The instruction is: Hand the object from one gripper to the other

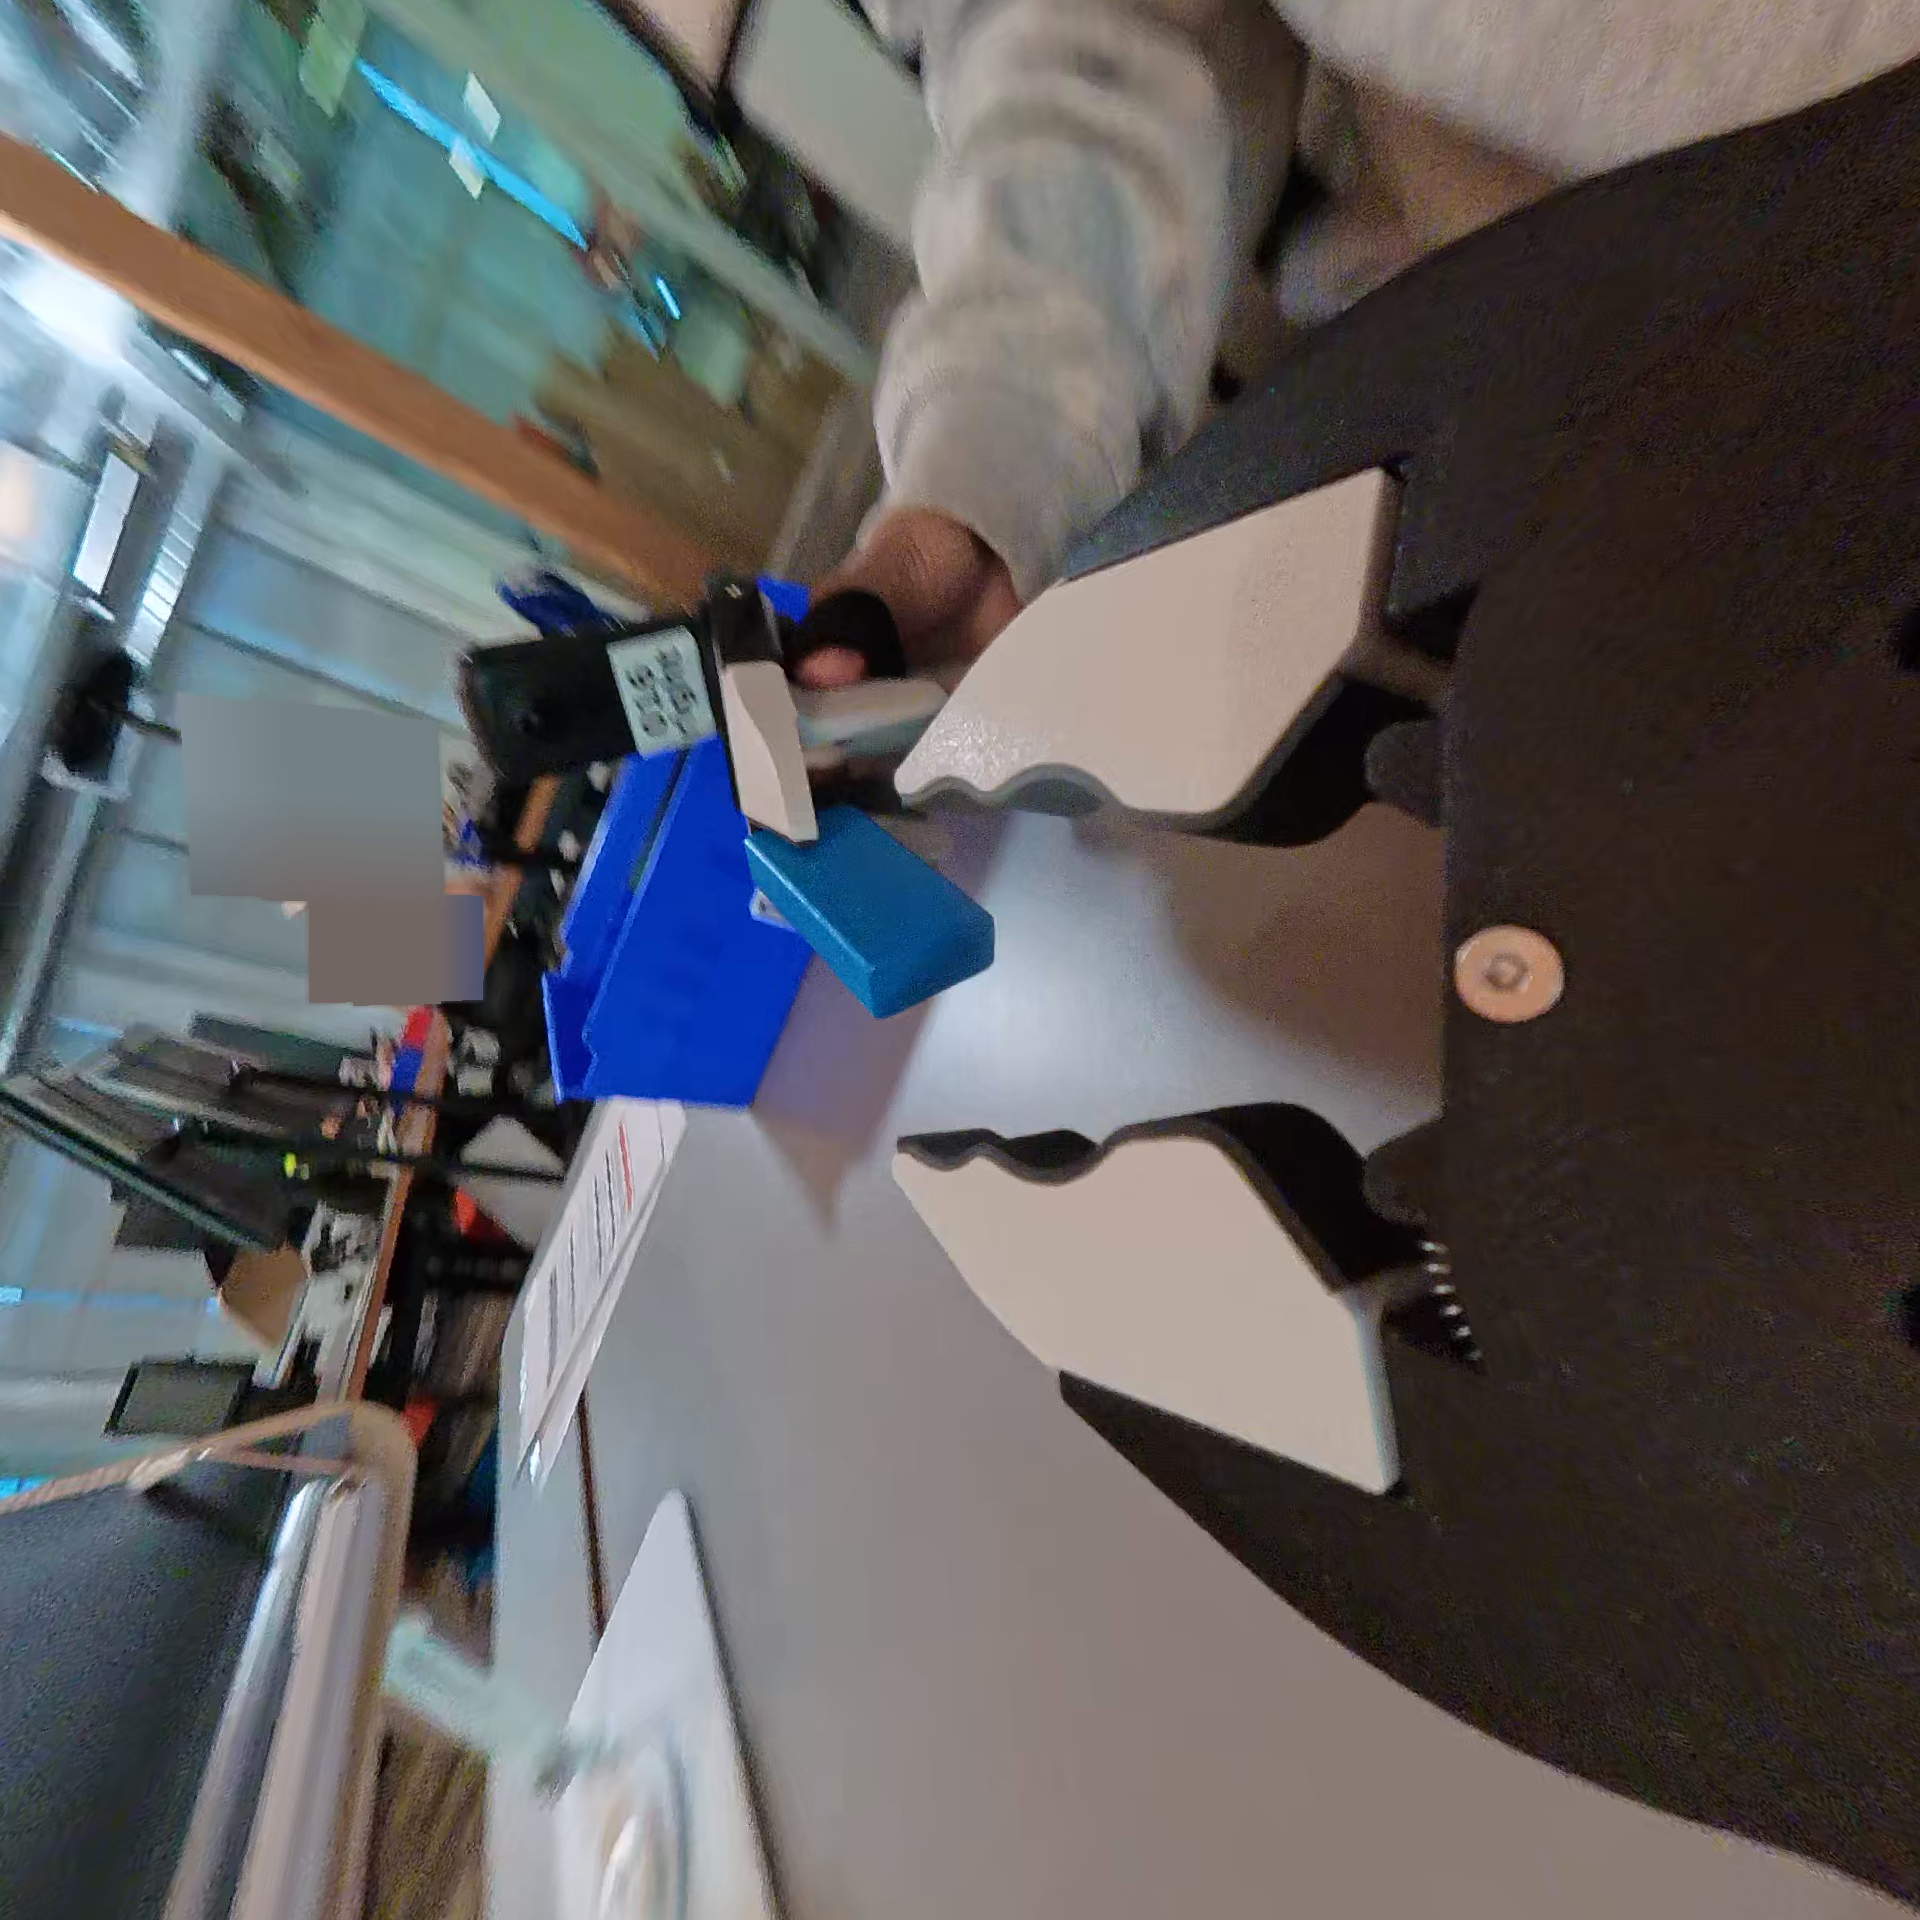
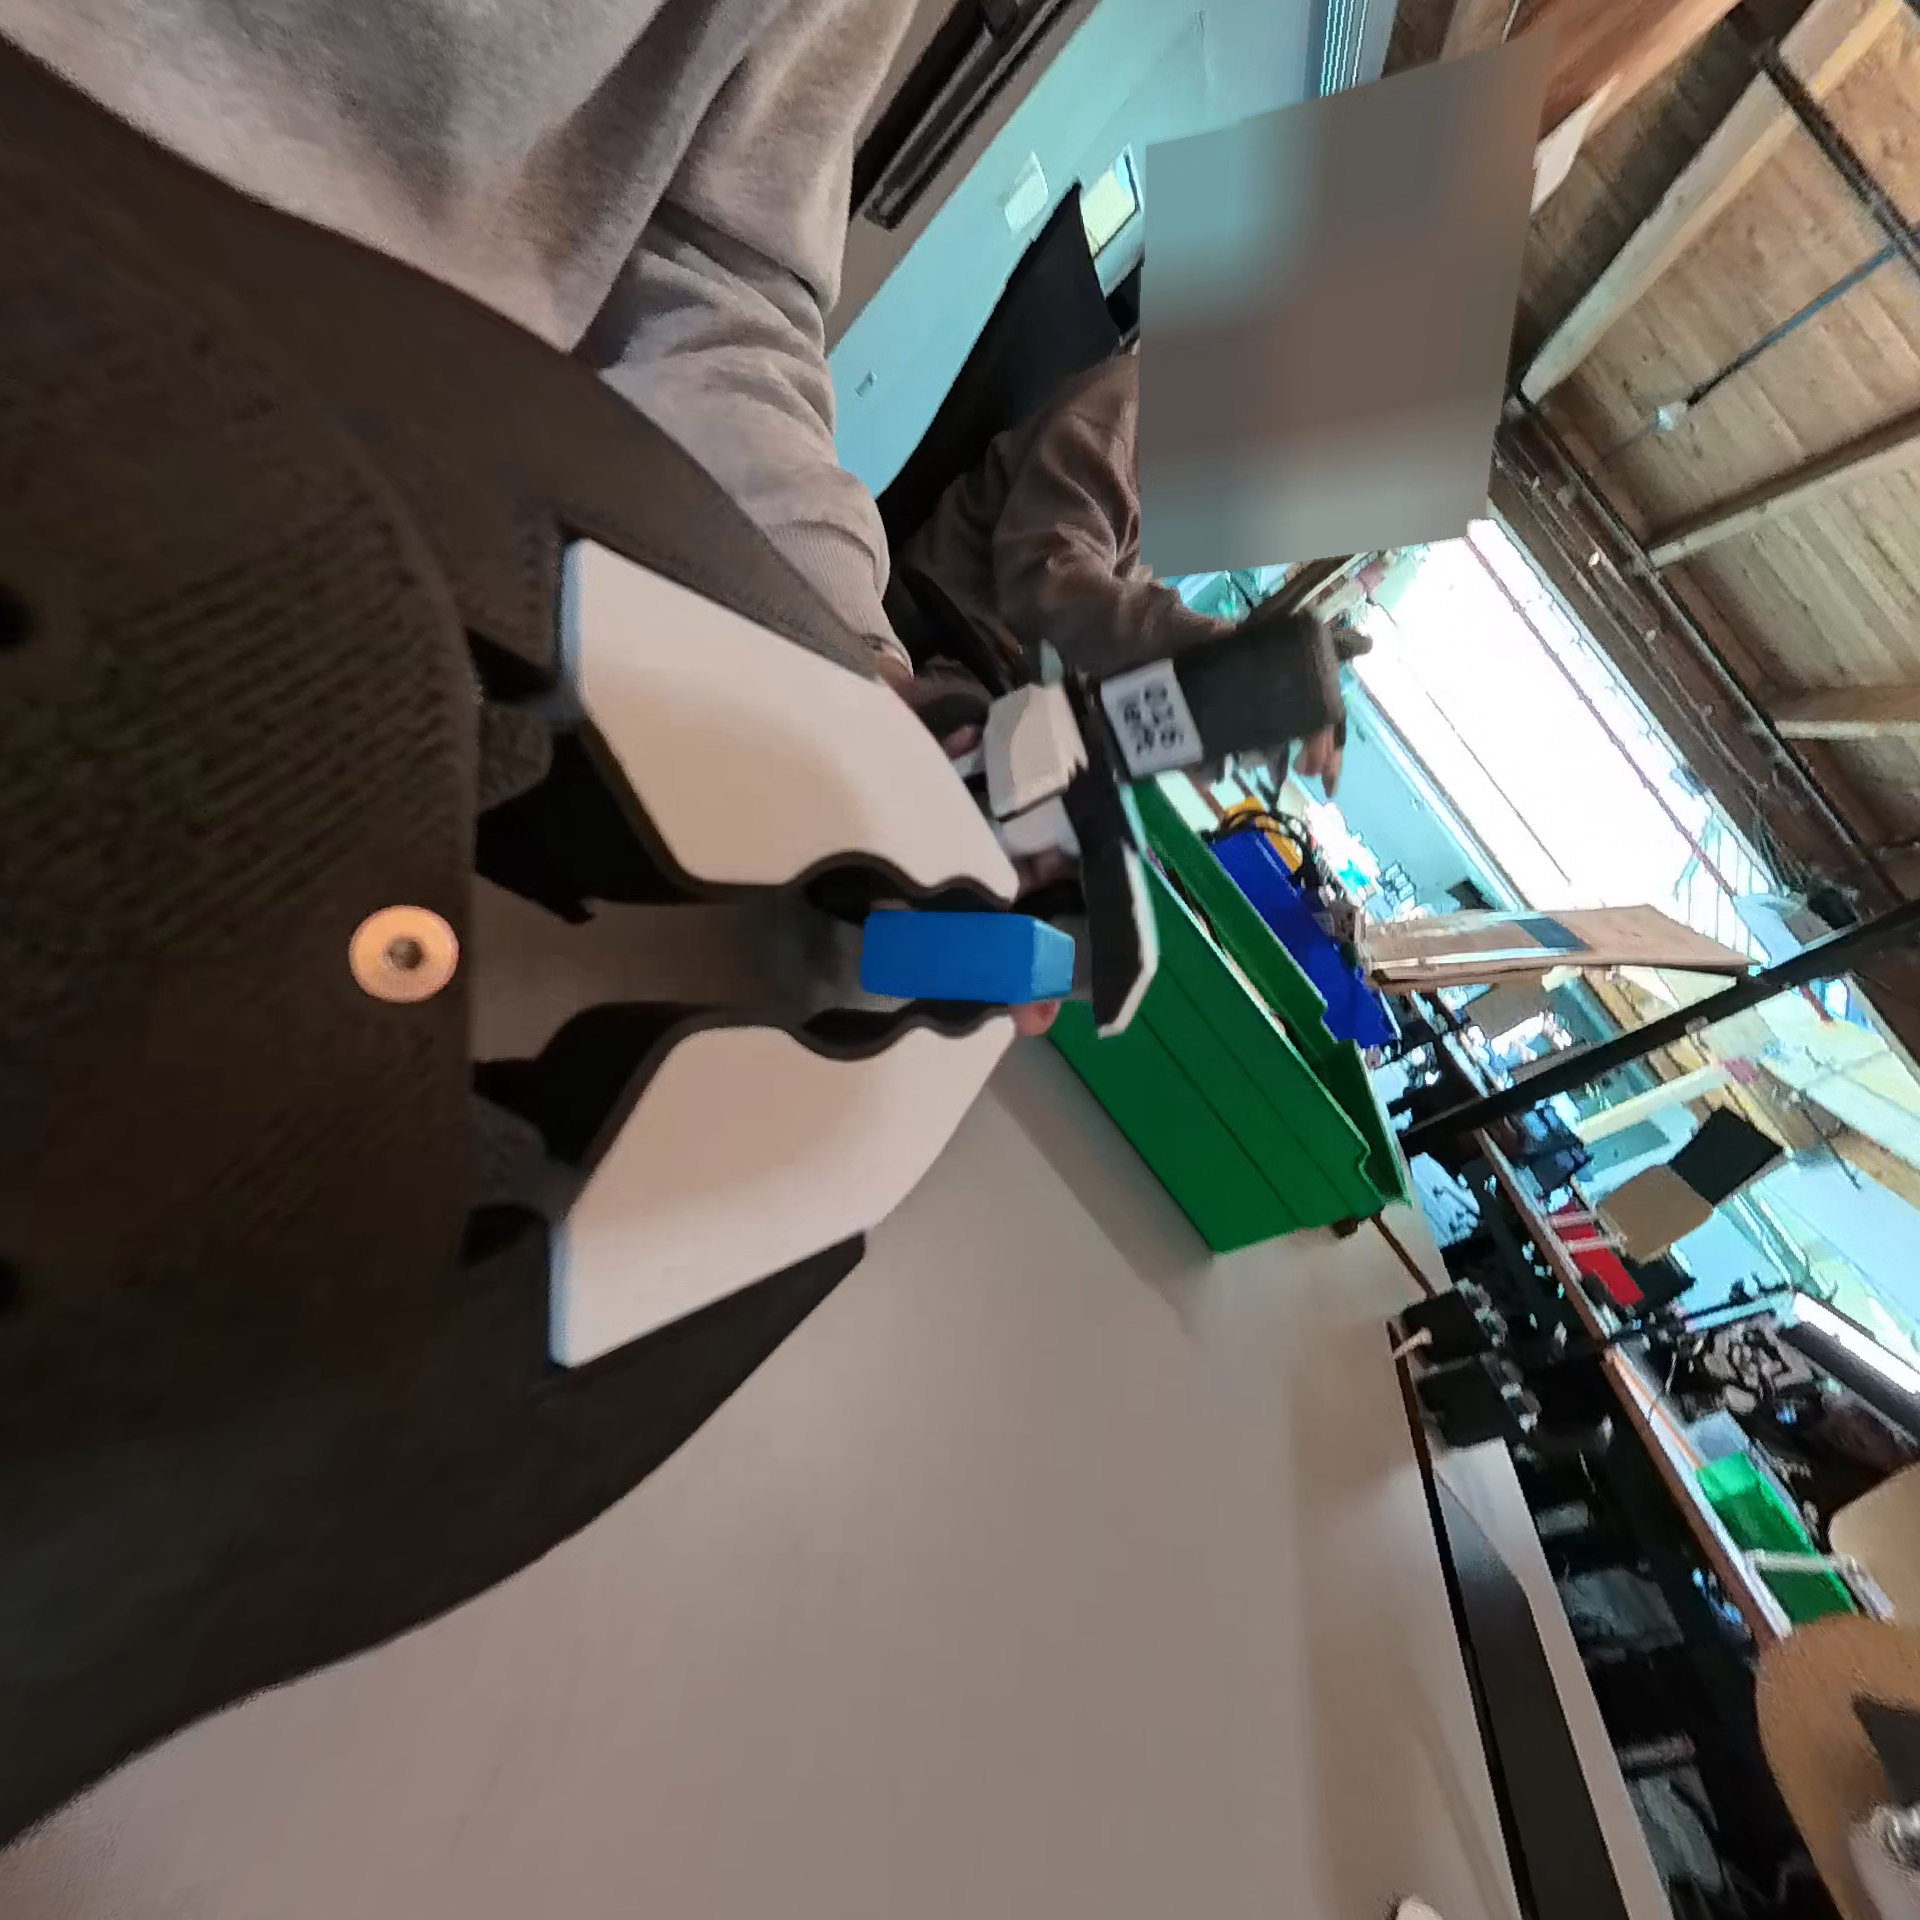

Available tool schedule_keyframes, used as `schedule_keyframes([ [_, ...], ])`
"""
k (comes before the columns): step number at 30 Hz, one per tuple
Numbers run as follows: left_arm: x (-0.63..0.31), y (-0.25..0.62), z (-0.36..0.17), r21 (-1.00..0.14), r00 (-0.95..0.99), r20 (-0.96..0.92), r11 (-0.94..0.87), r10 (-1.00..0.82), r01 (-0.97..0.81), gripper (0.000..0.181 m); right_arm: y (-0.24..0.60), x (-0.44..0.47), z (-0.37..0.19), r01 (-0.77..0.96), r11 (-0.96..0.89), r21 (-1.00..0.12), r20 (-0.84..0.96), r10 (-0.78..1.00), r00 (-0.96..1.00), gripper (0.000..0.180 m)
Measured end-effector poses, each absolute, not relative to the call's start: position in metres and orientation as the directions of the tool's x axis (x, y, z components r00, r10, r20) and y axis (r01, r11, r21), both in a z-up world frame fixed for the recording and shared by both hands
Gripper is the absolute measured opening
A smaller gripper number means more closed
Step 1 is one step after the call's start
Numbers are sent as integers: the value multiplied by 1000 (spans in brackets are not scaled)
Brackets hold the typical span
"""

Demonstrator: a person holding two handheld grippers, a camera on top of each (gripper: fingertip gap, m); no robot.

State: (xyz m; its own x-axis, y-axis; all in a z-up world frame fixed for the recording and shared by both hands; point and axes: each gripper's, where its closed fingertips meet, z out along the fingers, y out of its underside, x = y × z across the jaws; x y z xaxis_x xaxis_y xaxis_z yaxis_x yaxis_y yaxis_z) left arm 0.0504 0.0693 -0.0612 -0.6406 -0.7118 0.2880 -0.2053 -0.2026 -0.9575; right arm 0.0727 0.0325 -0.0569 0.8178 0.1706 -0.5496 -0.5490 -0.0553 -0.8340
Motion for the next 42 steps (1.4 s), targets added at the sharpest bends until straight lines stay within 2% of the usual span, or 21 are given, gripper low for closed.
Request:
schedule_keyframes([
  [4,53,75,-66,-989,-520,-48,114,-853,-96,54,31,81,-64,-546,-74,-834,-551,97,829,16],
  [7,55,73,-80,-917,-447,-318,391,-836,-80,58,33,82,-70,-542,-95,-835,-548,56,835,16],
  [9,57,68,-90,-863,-429,-417,497,-801,-90,61,35,79,-73,-527,-119,-841,-535,38,844,16],
  [16,58,58,-101,-715,-385,-634,698,-670,-38,48,44,63,-80,-470,-194,-861,-486,37,873,16],
  [23,60,58,-109,-679,-383,-662,732,-644,-56,36,44,60,-77,-495,-182,-850,-512,63,856,16],
  [28,60,58,-106,-705,-383,-637,707,-669,-61,36,44,59,-70,-475,-136,-870,-488,99,867,20],
  [31,61,59,-103,-783,-395,-543,617,-741,-81,36,42,64,-52,-442,-7,-897,-439,124,890,49],
  [34,60,57,-90,-917,-446,-307,387,-841,-98,35,37,68,-38,-382,93,-919,-369,133,920,64],
  [36,54,49,-80,-977,-543,-95,182,-834,-109,35,35,65,-33,-337,117,-934,-319,150,936,65],
  [39,44,38,-70,-983,-682,161,-58,-714,-172,35,35,56,-29,-284,124,-951,-257,197,946,63],
  [42,35,29,-57,-957,-756,288,-206,-587,-204,34,34,46,-25,-264,133,-955,-225,248,942,59],
])
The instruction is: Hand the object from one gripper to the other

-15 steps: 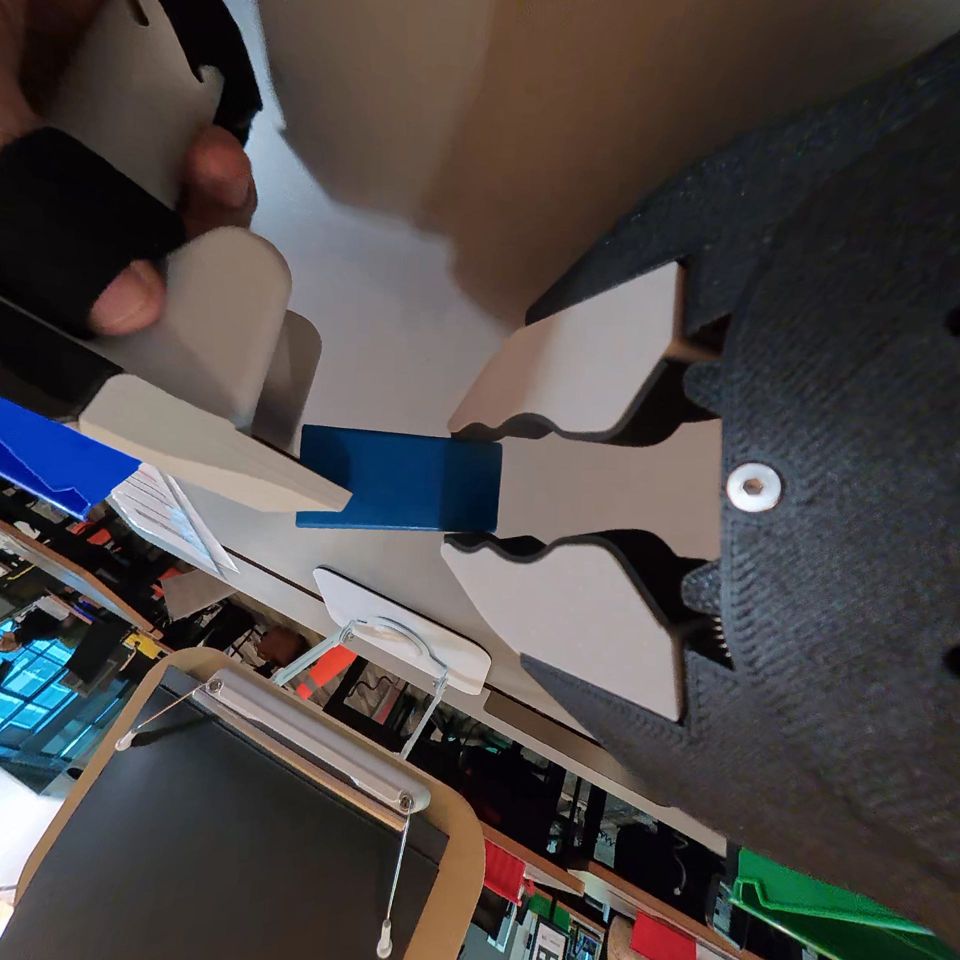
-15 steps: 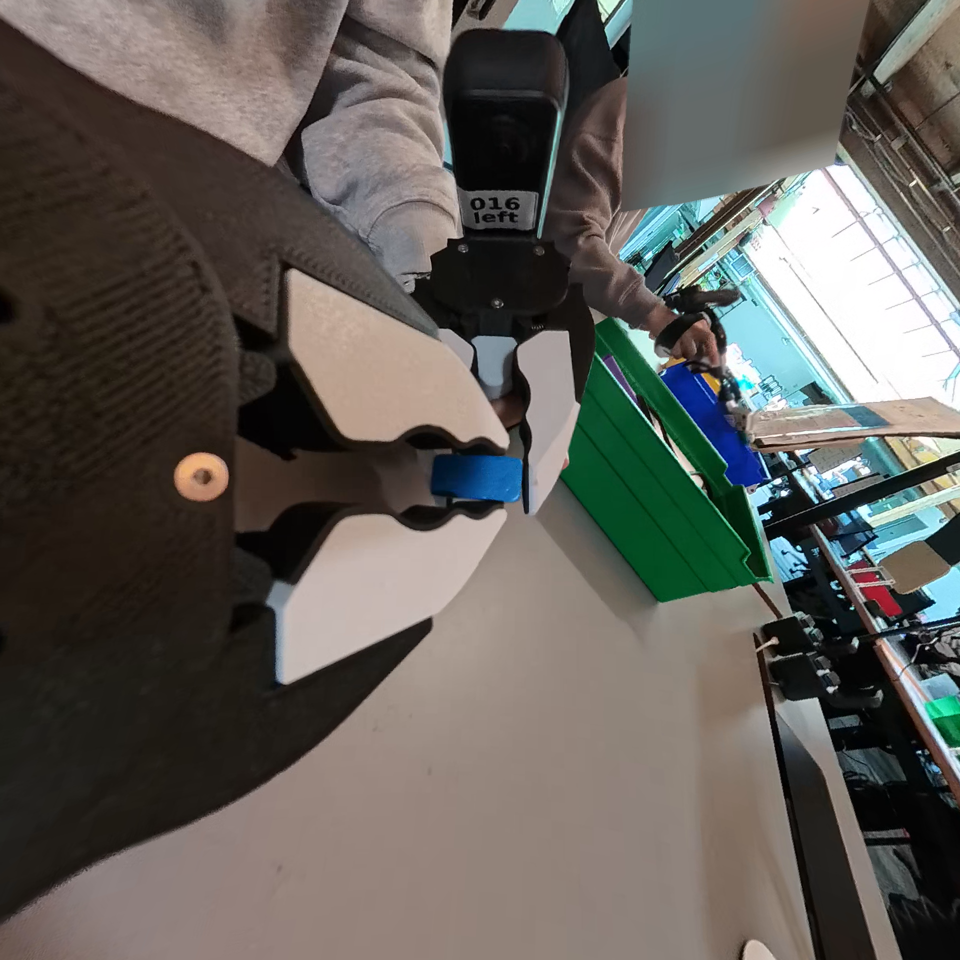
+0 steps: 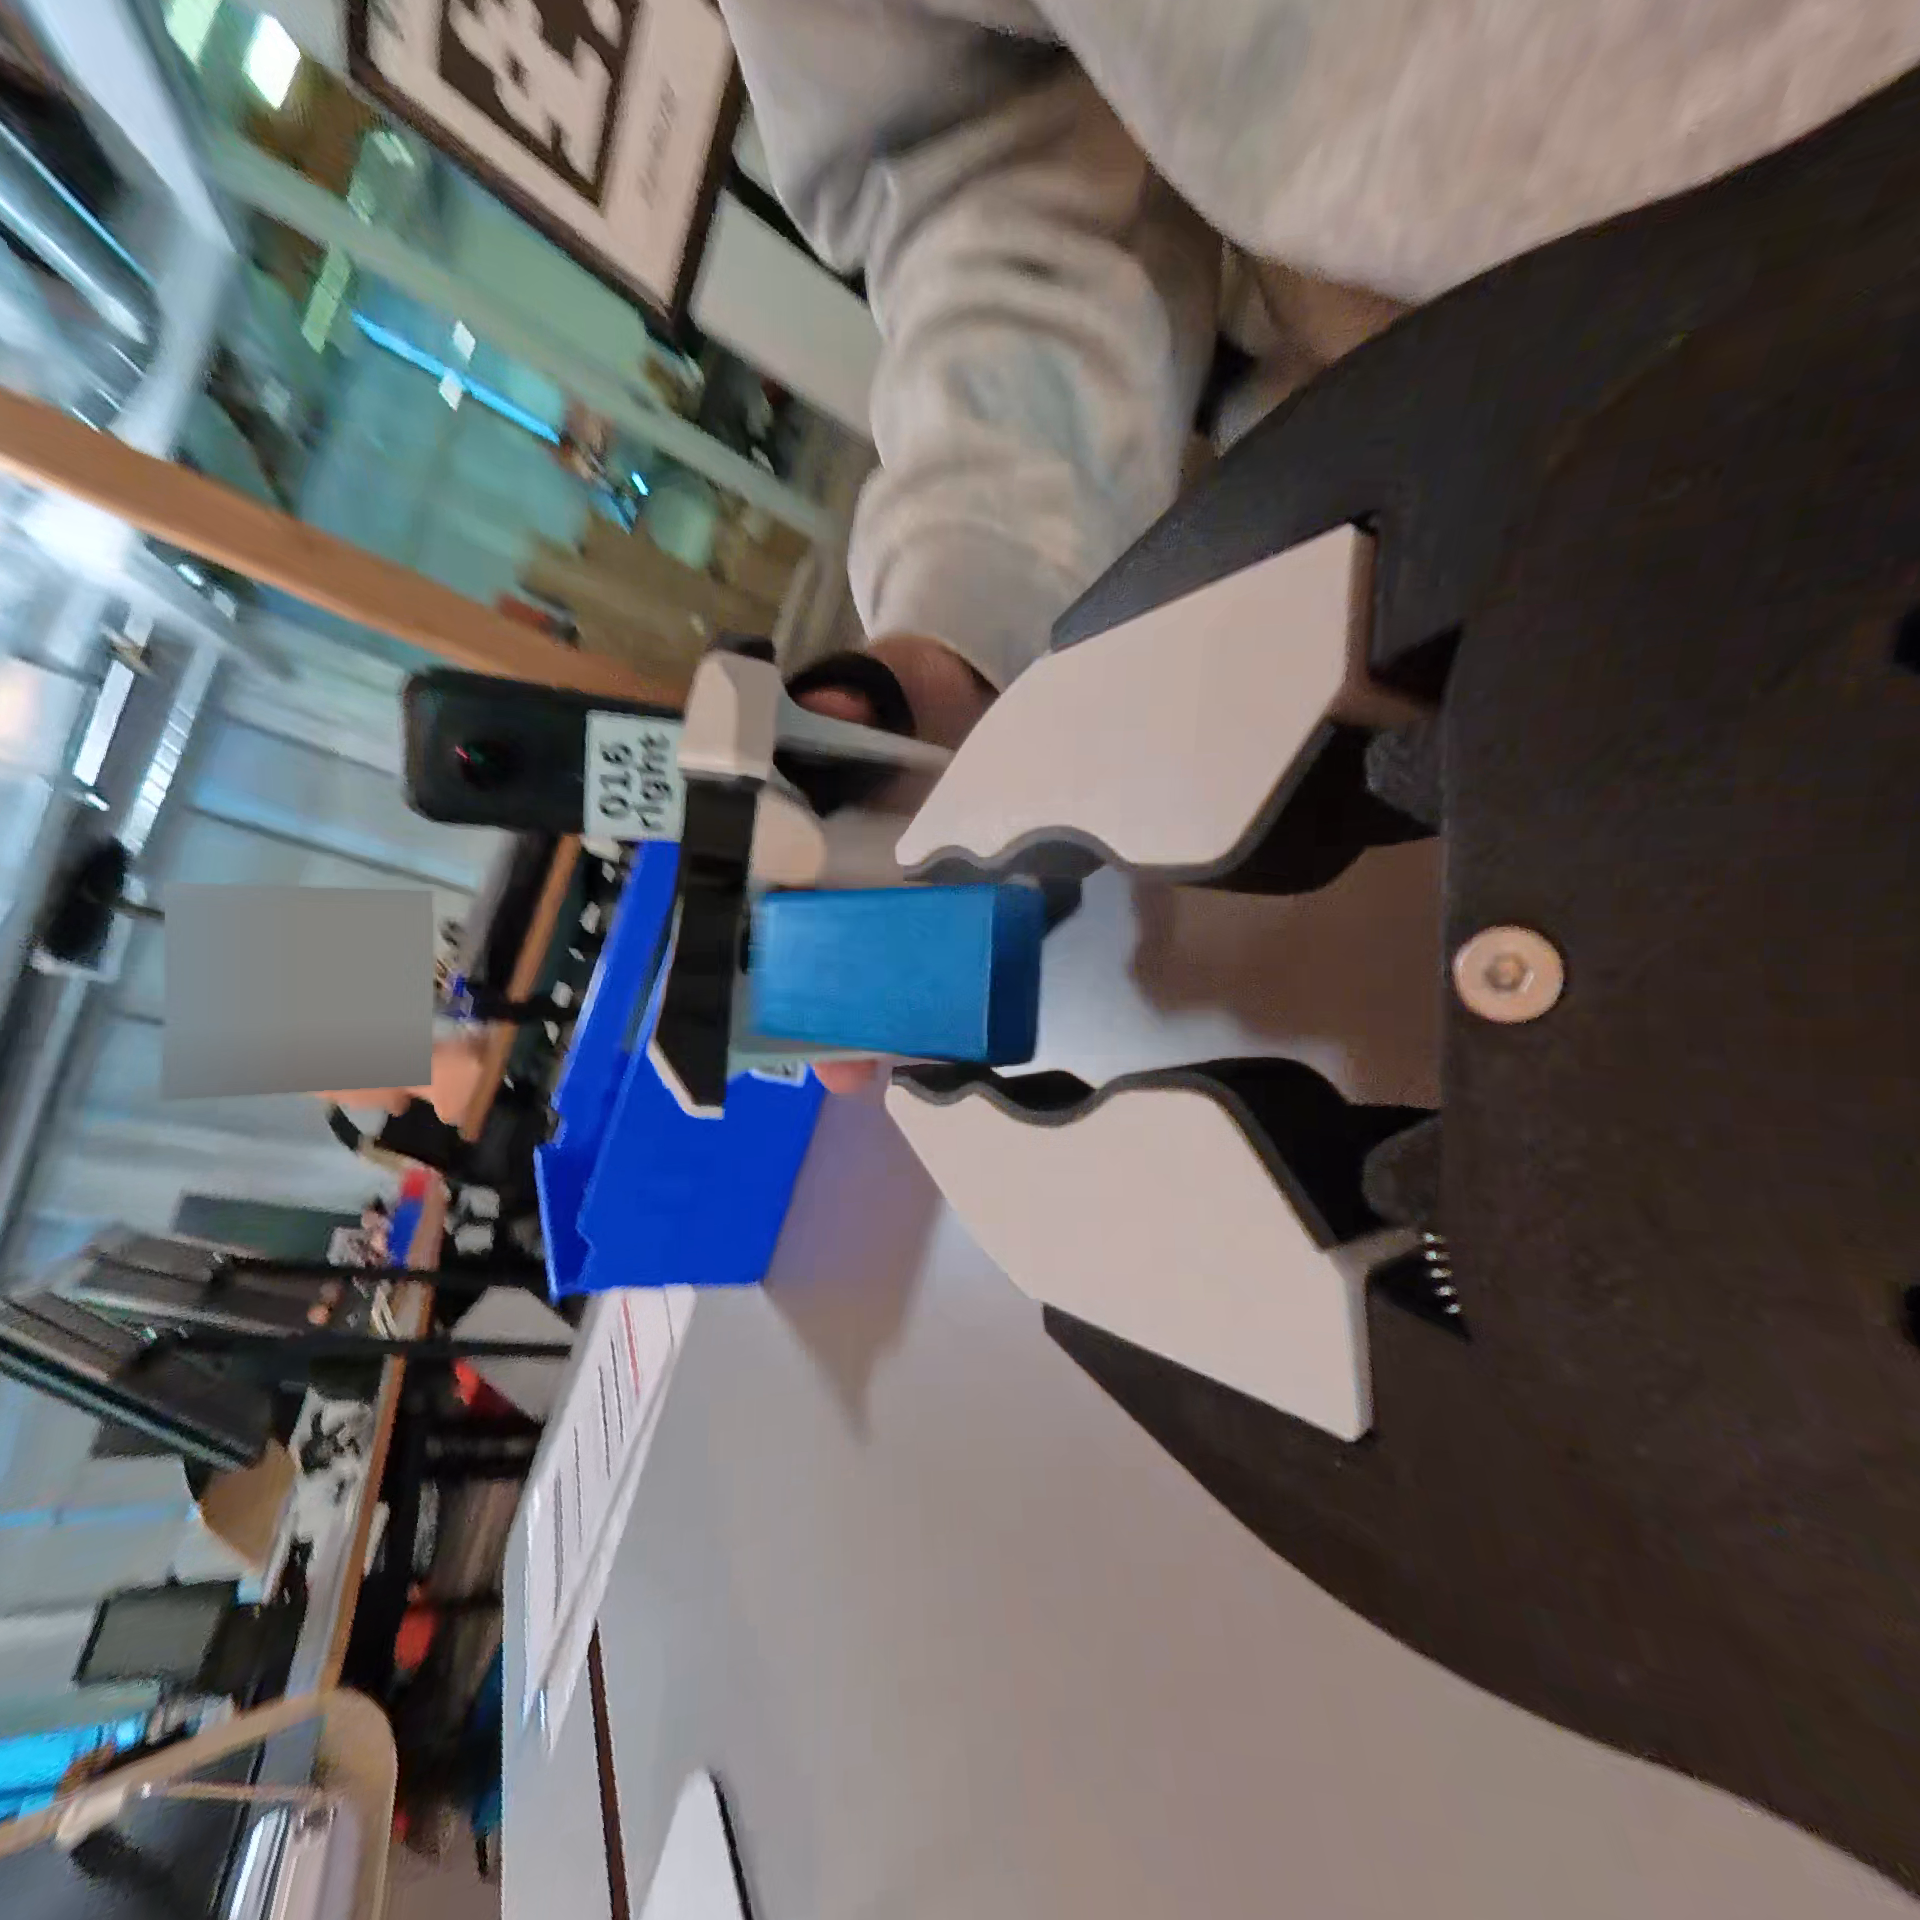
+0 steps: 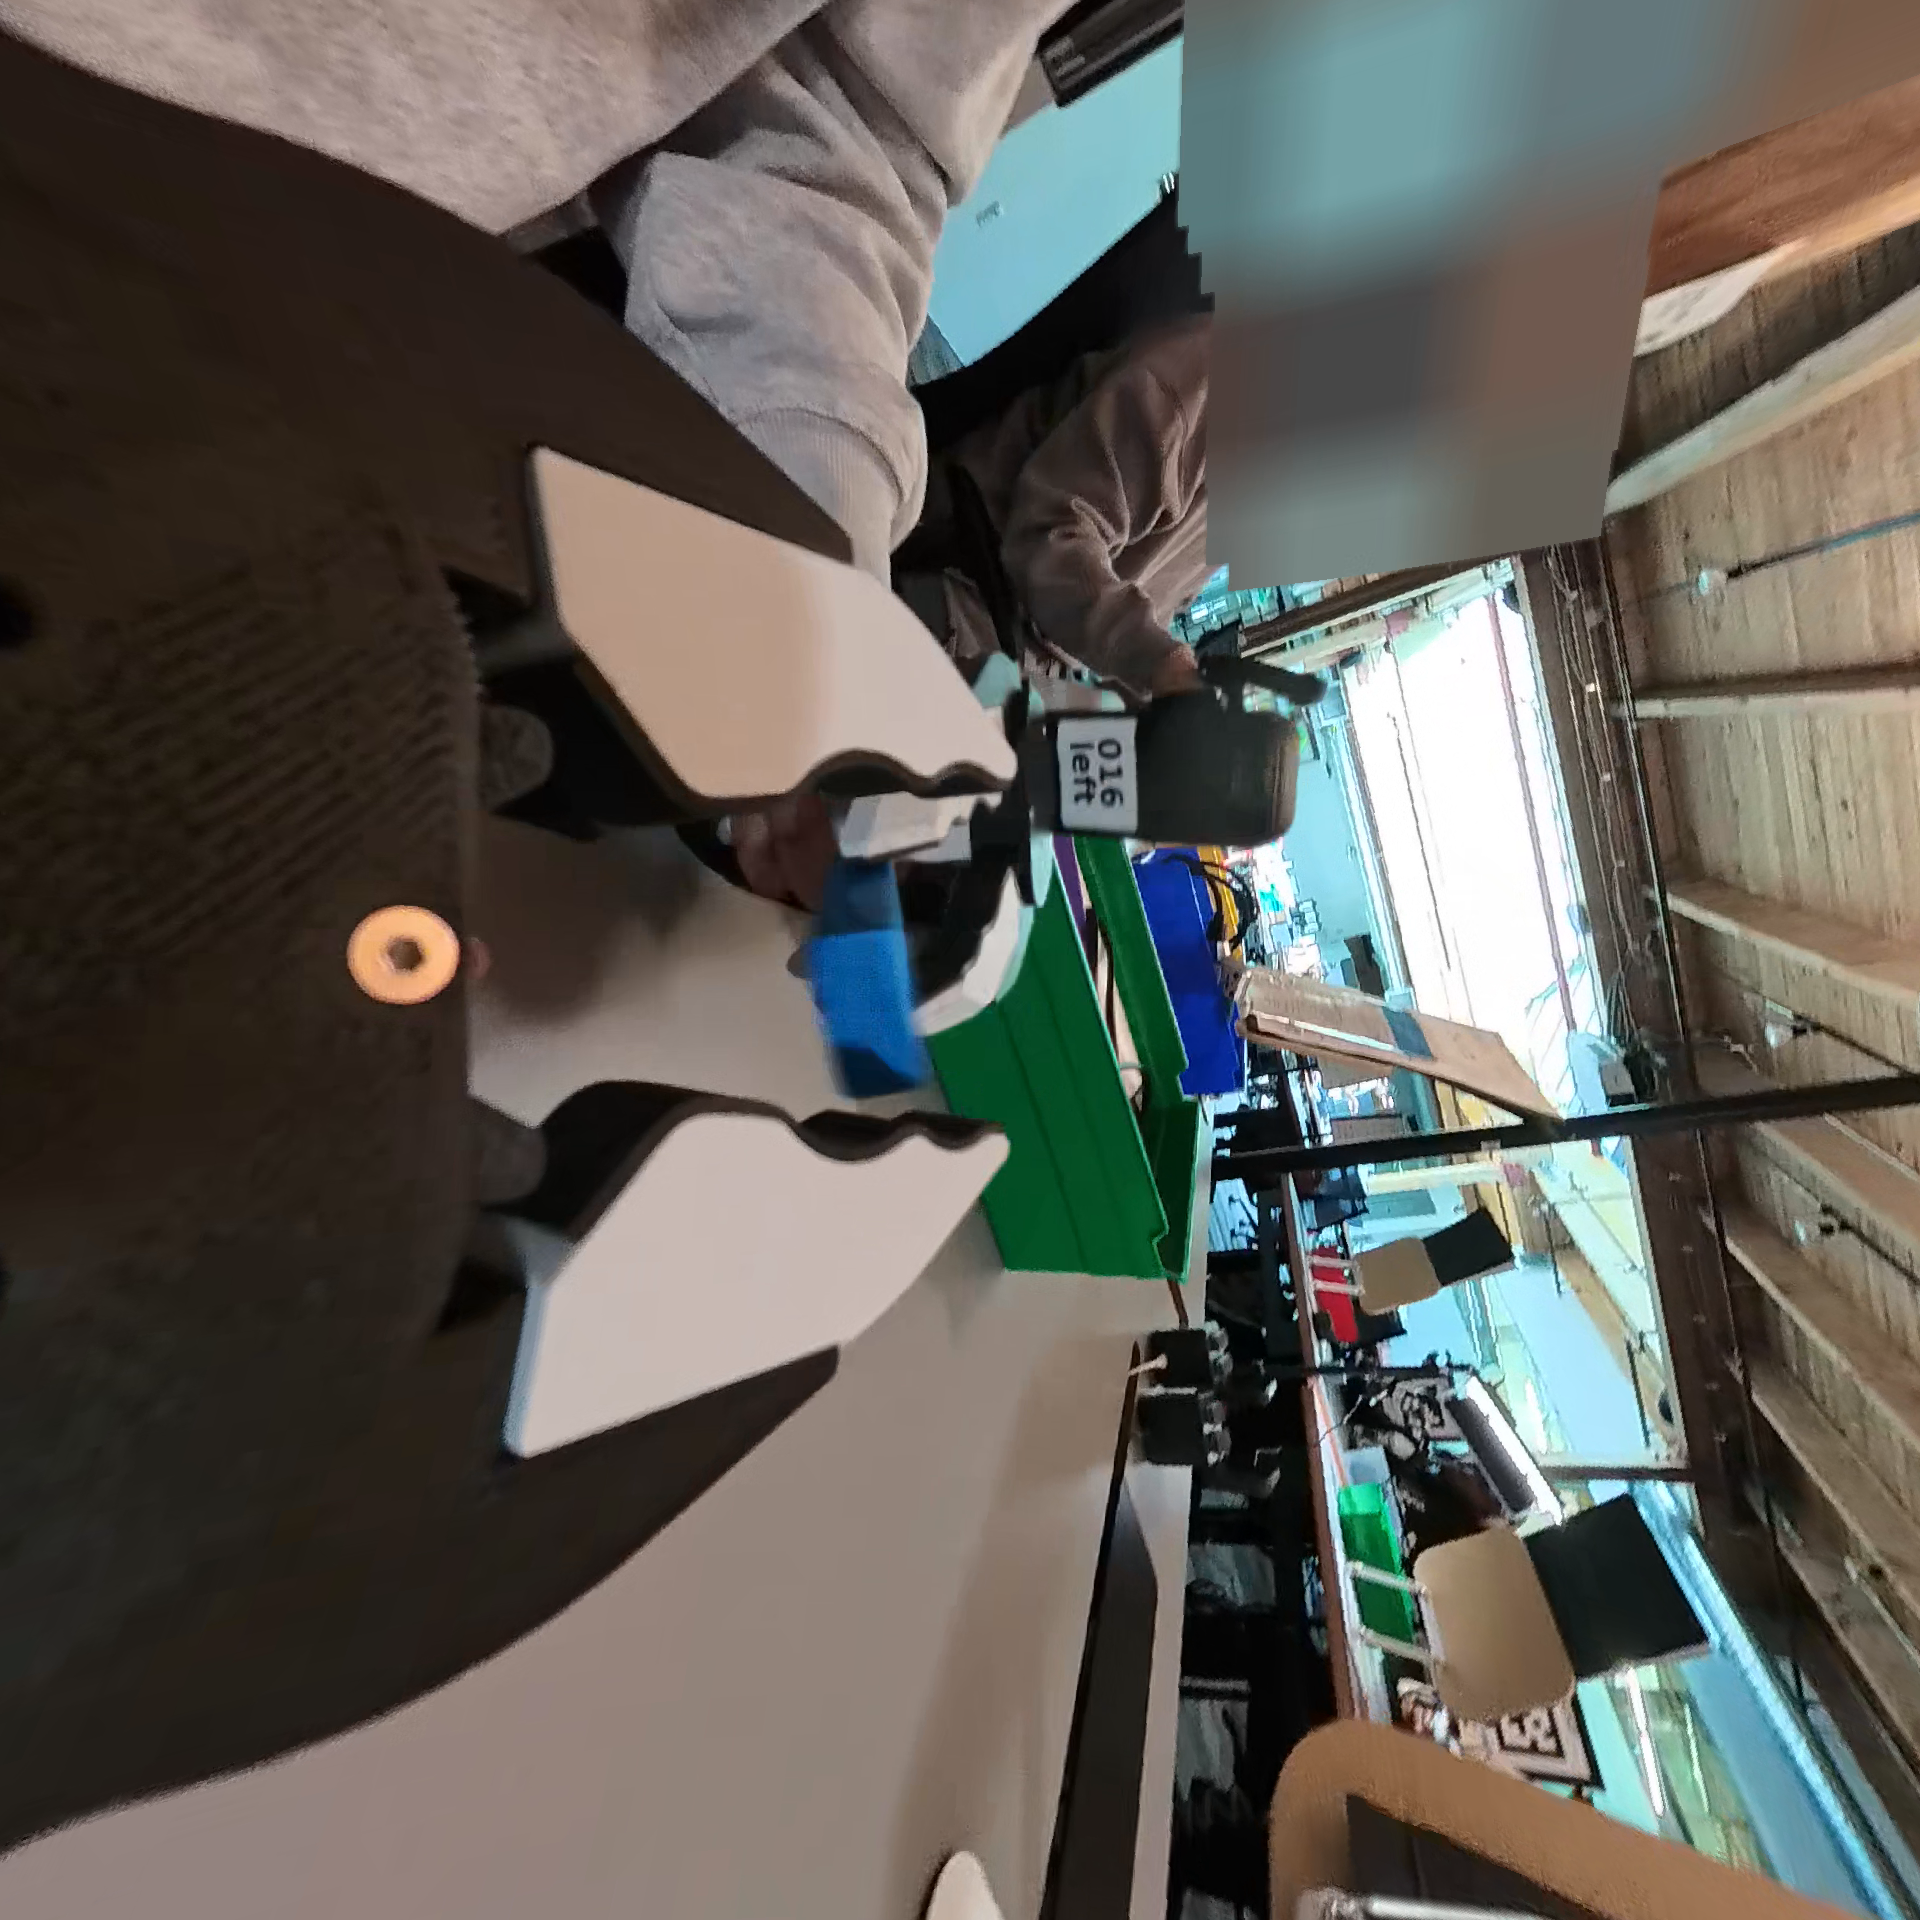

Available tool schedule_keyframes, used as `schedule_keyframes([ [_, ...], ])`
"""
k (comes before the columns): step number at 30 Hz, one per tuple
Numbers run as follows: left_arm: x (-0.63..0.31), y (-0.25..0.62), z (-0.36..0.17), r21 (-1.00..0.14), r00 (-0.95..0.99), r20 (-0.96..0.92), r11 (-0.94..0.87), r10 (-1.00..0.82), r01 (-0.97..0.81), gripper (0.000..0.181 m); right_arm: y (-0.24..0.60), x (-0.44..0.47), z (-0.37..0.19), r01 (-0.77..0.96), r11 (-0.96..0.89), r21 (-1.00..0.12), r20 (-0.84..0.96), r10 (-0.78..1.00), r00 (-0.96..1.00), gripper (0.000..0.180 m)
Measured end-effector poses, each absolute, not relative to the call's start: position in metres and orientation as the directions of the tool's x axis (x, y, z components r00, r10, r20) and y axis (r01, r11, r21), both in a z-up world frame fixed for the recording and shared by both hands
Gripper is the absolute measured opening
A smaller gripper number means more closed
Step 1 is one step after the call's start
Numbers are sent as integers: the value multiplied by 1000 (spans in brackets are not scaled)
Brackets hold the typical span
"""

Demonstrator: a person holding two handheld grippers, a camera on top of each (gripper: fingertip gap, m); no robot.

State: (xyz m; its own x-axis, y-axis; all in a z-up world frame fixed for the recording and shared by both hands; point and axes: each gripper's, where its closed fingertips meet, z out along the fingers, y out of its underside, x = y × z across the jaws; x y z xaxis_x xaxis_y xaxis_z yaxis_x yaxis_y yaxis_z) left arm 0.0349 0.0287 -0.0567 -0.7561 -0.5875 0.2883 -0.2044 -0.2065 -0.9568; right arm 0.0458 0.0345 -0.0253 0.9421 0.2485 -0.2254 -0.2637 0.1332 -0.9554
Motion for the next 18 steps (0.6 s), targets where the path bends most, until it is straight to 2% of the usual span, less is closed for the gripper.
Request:
schedule_keyframes([
  [1,32,26,-53,-949,-776,307,-236,-551,-208,23,34,43,-24,-262,138,-955,-220,261,940,59],
  [2,25,22,-49,-944,-806,315,-251,-502,-213,0,34,41,-23,-264,143,-954,-219,271,937,58],
  [4,25,20,-47,-931,-808,343,-285,-479,-226,0,34,39,-21,-277,148,-949,-227,287,931,54],
  [9,33,20,-65,-963,-765,270,-150,-585,-225,0,35,48,-30,-271,92,-958,-244,234,941,49],
  [14,35,25,-65,-946,-756,323,-192,-570,-260,0,28,63,-40,-213,-13,-977,-212,144,966,43],
  [16,36,26,-67,-939,-748,345,-197,-567,-283,1,25,69,-39,-225,3,-974,-223,122,967,41],
  [18,36,27,-70,-933,-743,359,-199,-565,-299,0,23,77,-46,-267,-59,-962,-270,73,960,39],
])
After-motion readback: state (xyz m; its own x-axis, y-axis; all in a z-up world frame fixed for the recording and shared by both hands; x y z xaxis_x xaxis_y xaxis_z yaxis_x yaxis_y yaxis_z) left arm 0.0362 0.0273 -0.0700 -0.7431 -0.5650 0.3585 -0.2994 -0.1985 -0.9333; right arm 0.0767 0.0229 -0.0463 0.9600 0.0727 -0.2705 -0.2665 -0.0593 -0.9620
